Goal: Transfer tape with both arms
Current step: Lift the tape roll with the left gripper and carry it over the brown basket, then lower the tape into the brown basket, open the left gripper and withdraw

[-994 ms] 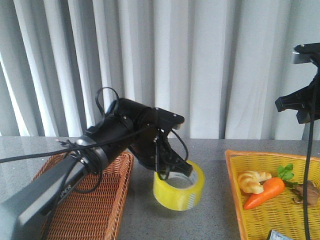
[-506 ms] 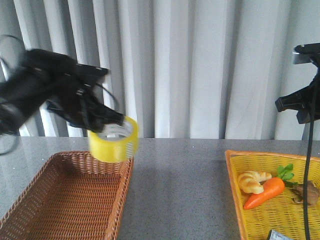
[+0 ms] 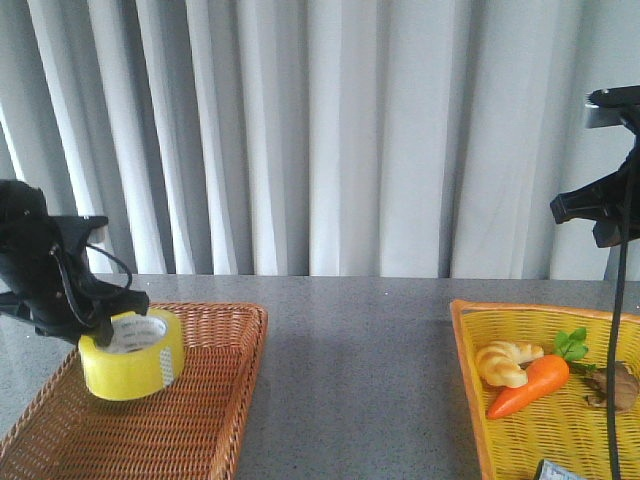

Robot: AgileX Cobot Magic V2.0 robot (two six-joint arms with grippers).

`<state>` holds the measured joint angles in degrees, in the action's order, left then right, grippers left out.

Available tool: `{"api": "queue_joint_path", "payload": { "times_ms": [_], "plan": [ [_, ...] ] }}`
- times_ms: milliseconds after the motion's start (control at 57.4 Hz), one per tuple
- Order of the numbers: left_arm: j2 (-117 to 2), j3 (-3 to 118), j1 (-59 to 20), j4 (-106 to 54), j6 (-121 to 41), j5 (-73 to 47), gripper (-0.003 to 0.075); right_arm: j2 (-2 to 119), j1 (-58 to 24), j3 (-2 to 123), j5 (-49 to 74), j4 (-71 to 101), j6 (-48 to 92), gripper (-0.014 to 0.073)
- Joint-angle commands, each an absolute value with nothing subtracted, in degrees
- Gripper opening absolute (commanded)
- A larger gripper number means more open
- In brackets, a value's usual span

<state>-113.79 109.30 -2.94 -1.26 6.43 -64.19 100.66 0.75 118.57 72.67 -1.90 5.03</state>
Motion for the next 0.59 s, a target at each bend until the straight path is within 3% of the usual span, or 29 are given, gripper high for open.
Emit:
{"api": "queue_joint_path", "payload": {
  "times_ms": [0,139,384,575],
  "plan": [
    [-109.8,108.6,-2.9,-1.8,6.6,-58.5,0.0039,97.9,1.0,119.9,70.2,-2.4,5.0,-0.0007],
    [-109.8,106.0,-2.9,-1.6,6.5,-57.1,0.0119,97.9,1.0,119.9,70.2,-2.4,5.0,-0.0007],
    [-110.5,104.6,-2.9,-1.8,6.3,-57.2,0.0360,97.9,1.0,119.9,70.2,-2.4,5.0,-0.0007],
    [-111.0,104.6,-3.3,-2.5,6.2,-57.8,0.0400,97.9,1.0,119.9,70.2,-2.4,5.0,-0.0007]
  ]
}}
